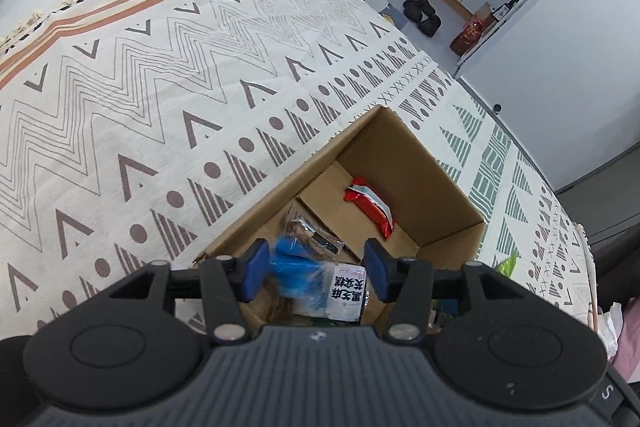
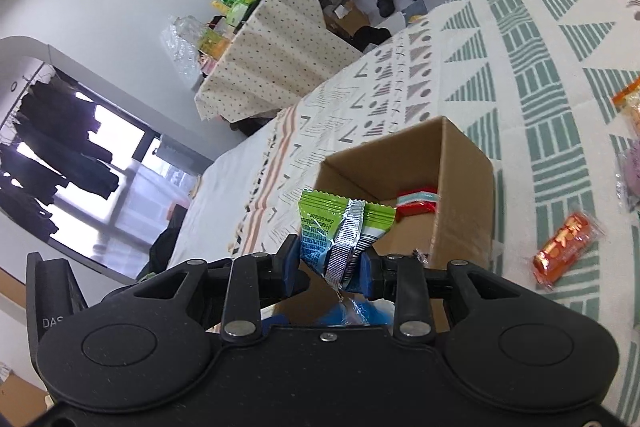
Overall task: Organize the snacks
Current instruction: 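Carry both packets over the box and open both tools to drop them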
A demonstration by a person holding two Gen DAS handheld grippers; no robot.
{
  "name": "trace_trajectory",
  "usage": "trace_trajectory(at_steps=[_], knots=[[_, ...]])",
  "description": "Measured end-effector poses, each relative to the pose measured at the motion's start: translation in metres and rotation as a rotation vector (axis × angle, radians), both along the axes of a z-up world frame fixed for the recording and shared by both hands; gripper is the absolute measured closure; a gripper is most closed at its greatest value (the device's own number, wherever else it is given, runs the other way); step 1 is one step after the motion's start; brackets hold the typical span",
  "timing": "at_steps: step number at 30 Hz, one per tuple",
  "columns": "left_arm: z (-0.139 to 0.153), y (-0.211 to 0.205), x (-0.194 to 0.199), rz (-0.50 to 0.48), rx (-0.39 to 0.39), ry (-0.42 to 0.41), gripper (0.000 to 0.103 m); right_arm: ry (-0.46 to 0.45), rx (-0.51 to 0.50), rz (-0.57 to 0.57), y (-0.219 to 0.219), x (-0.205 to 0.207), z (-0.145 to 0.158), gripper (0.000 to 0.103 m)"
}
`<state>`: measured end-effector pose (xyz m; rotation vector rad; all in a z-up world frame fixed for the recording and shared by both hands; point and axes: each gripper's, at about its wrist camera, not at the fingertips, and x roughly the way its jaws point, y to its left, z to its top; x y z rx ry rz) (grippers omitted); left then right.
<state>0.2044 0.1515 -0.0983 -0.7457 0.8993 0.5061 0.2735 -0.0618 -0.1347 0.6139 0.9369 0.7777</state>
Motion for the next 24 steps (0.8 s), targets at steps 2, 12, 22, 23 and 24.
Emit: trace_trajectory(at_steps=[2,12,22,23,24], knots=[[0.001,-0.001,0.001,-0.003,0.009,-0.001,0.043,-0.006,-0.014,-0.013,0.001,0.000,0.000,0.053],[0.013,-0.012,-0.004,0.017,0.059,0.019,0.018,0.003,-0.032,-0.066,-0.026,-0.003,0.010,0.045],[0.033,-0.043,-0.013,-0.005,0.083,0.013,0.007,-0.028,-0.042,-0.133,-0.067,-0.014,0.031,0.023],[0.034,-0.047,-0.013,-0.012,0.083,0.010,0.007,-0.033,-0.044,-0.140,-0.071,-0.015,0.033,0.021],[0.036,-0.051,-0.014,-0.019,0.085,0.009,0.007,-0.037,-0.046,-0.145,-0.075,-0.016,0.035,0.020]])
